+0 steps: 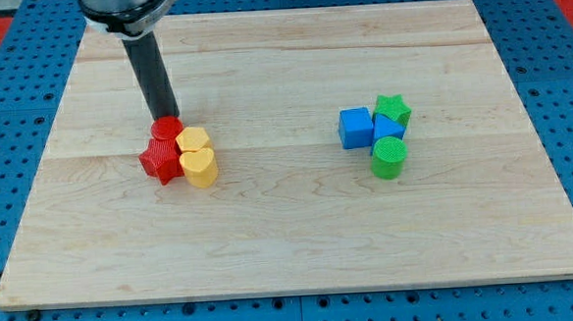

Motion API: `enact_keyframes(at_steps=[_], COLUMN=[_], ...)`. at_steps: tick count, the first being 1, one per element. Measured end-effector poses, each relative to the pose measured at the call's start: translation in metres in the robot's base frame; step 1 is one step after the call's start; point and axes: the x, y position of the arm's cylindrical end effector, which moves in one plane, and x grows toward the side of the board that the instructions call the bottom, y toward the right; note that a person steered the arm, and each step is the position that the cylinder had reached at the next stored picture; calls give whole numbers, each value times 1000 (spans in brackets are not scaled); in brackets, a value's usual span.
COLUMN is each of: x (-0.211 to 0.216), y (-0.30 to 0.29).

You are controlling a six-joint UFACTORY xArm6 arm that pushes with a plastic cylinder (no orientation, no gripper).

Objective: Move your arm to the bottom of the red star

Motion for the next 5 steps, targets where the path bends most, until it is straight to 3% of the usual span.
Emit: enact_keyframes(at_steps=[1,2,3,5], x=[4,45,100,111], y=[-45,-75,-74,-10])
